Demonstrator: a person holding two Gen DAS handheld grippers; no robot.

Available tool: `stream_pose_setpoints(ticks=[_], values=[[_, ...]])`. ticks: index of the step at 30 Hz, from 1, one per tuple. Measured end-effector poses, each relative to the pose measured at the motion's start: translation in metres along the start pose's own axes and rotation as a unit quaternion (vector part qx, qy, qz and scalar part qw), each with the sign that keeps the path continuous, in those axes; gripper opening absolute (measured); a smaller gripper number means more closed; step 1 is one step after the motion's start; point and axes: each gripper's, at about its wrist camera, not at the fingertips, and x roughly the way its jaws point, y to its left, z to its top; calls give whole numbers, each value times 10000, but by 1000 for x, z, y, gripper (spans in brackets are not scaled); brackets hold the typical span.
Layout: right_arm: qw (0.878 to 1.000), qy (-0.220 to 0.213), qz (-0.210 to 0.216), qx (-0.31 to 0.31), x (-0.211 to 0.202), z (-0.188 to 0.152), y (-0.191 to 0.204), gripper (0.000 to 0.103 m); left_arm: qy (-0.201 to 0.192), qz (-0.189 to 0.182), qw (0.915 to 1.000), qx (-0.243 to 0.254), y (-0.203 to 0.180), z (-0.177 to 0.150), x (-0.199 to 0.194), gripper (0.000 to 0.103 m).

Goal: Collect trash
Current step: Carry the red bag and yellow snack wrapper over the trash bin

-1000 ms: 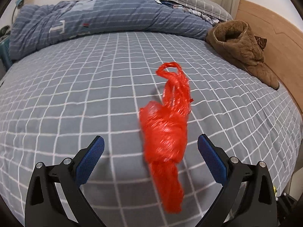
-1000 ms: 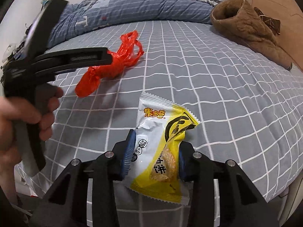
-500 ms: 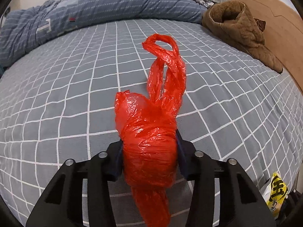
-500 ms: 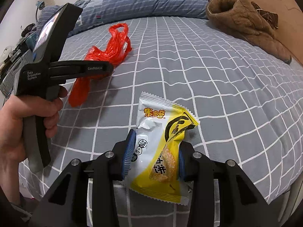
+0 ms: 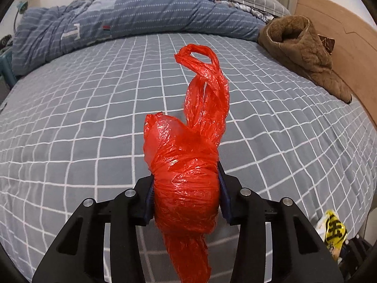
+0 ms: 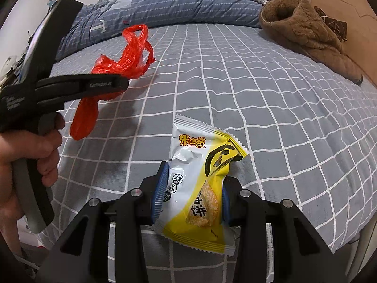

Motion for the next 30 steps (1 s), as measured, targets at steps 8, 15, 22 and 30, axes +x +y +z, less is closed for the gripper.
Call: stream_pose_setpoints(ticks=[8, 15, 22, 30], values=[[9999, -75, -45, -83, -14, 3, 8, 38, -27, 83, 9998, -158, 18, -21, -25, 42], [9999, -106, -4, -63, -26, 0, 18, 38, -2, 332, 9991, -249, 33, -52, -43, 42], [9999, -169, 18, 17, -40, -10, 24, 38, -15, 241, 9988, -420, 40, -81, -72, 42], [9998, -211, -26, -67, -58, -28, 33, 38, -100, 131, 9986, -499, 38, -111, -109, 42]])
